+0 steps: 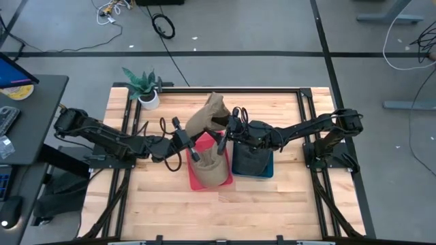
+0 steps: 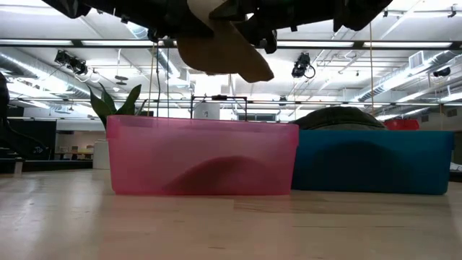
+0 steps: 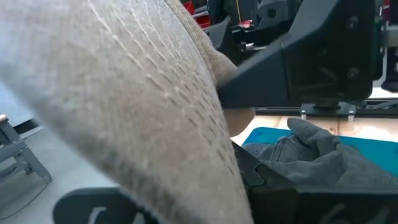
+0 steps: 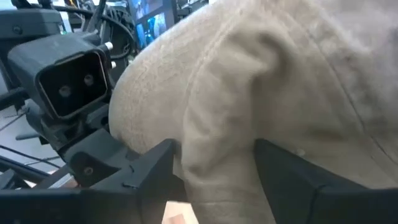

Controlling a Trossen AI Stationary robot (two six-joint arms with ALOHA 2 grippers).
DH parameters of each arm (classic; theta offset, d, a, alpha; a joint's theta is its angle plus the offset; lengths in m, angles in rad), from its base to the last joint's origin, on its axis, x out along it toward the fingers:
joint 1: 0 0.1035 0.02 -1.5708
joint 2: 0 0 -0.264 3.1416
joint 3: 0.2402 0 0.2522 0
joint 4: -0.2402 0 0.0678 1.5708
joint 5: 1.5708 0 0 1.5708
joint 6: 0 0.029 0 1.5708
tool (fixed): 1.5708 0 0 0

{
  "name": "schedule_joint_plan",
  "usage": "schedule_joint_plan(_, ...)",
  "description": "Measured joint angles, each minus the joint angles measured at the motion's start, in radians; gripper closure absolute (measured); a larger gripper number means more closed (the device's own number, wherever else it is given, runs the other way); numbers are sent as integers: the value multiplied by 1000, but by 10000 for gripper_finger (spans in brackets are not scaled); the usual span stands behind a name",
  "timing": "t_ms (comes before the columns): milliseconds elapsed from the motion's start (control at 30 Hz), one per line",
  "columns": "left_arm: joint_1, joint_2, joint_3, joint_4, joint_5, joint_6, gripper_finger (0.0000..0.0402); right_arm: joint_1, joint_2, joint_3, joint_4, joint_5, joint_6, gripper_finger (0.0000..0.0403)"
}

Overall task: Pick & Place hat
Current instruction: Put the brown cap into the red bin

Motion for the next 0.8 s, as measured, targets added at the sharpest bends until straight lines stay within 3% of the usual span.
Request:
schedule_joint_plan(167,0,0,0,-2,0,3,389,-4,0,0,-22,-12,23,214)
schedule_joint_plan(433,-2,0,0,-7,-13,24,387,-4,-1,0,-34,-57,-3,387)
schedule_joint_plan(600,-2,0,0,-20,-7,31,386,-4,-1,0,-42,-56,-2,389)
schedule_joint_plan(800,-4,-1,0,-46,19,71,317,-4,-4,0,-52,-65,-28,396)
